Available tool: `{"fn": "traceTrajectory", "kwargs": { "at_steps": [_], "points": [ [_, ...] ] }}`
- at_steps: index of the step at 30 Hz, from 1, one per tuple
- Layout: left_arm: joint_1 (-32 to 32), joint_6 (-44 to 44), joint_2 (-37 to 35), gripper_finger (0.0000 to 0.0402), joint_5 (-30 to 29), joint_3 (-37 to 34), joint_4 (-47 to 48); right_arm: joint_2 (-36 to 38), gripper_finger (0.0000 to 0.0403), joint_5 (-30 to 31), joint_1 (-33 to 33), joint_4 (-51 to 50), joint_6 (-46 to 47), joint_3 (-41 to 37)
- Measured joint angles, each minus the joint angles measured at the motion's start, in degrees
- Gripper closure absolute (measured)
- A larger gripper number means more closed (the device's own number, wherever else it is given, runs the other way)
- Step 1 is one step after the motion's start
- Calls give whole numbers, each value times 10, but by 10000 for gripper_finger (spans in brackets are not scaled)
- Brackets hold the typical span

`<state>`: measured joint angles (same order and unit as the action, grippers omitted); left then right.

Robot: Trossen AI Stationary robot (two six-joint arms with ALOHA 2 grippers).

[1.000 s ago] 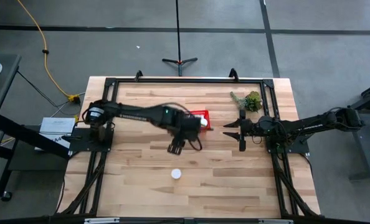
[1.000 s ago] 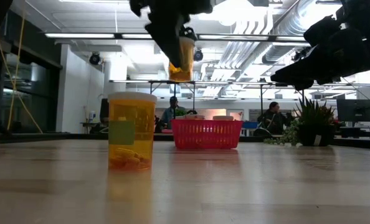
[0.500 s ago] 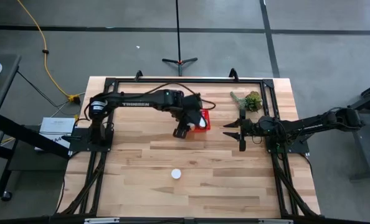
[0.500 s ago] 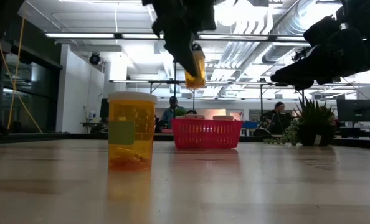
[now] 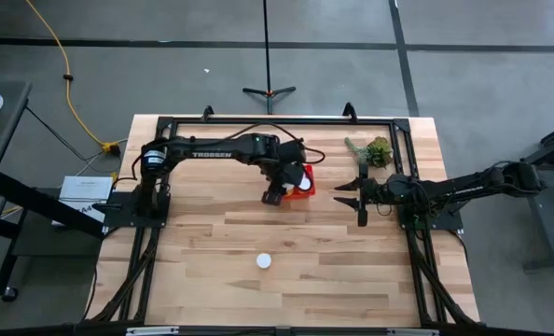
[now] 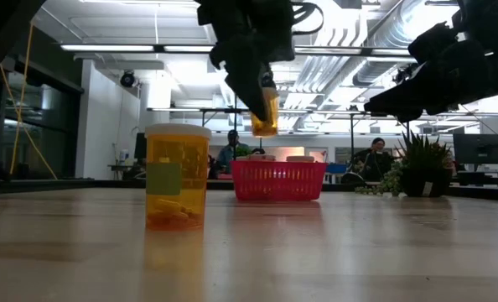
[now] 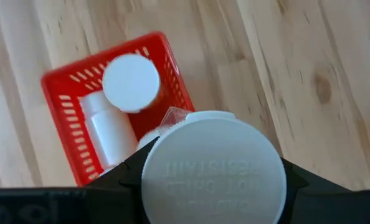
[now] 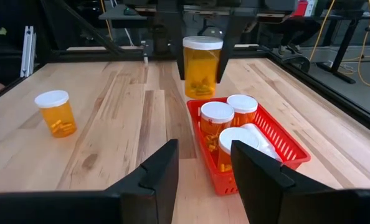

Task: Pick and place pill bottles into a basket
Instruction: Put the orange pill bottle into the red bin

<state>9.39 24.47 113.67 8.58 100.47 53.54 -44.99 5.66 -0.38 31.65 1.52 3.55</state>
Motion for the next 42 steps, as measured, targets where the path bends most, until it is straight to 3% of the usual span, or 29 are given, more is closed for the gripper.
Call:
{"fn": "traceTrajectory", "kwargs": {
  "at_steps": [14, 29, 36, 42],
  "points": [
    [0, -23, 1, 176, -11, 0, 81, 0, 264, 0, 0, -10, 2, 0],
    [0, -33, 25, 170, -39, -2, 105, 0, 264, 0, 0, -15, 2, 0],
    [0, -22, 38, 183, -44, -1, 84, 0, 264, 0, 0, -19, 2, 0],
    [4, -15, 38, 171, -45, -1, 62, 0, 264, 0, 0, -19, 2, 0]
  ]
}}
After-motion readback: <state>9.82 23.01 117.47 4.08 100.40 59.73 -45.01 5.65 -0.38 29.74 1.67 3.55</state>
